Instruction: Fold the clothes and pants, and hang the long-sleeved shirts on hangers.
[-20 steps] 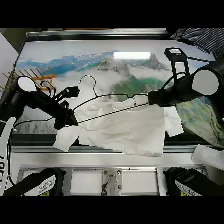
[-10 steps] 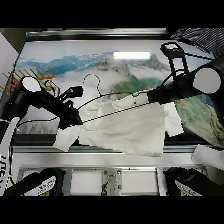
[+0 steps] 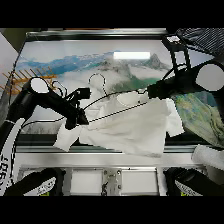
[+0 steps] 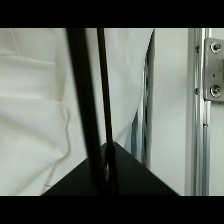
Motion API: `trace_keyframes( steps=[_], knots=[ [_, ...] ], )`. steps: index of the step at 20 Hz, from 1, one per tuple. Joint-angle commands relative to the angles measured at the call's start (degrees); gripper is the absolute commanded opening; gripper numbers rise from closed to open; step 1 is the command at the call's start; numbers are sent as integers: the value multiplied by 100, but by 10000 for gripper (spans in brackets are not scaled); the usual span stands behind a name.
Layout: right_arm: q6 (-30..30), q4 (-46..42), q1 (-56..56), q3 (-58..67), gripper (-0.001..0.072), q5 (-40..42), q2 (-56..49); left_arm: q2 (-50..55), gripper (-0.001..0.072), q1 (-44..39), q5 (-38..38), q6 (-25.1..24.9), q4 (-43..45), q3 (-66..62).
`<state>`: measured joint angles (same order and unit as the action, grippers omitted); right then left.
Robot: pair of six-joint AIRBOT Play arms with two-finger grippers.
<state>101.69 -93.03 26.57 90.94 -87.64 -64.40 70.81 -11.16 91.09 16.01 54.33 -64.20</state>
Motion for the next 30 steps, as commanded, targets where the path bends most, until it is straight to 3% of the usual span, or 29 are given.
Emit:
trace_keyframes(
  steps=[1, 5, 9, 21, 30],
  knots=[
    [24, -116, 4, 70, 22, 9, 20, 2, 9, -28, 48, -13, 13, 0],
    [201, -756, -22, 70, 22, -267, 55, -2, 9, -26, 323, -15, 22, 0],
    [197, -872, -20, 70, 21, -223, 57, -2, 9, -11, 540, -11, 566, 0],
    [7, 807, 20, 70, 22, 107, 76, 22, 9, -4, -363, 393, -199, 0],
    [201, 848, 1027, 68, 22, 1139, 61, 22, 9, -184, -433, 398, -201, 0]
  ],
)
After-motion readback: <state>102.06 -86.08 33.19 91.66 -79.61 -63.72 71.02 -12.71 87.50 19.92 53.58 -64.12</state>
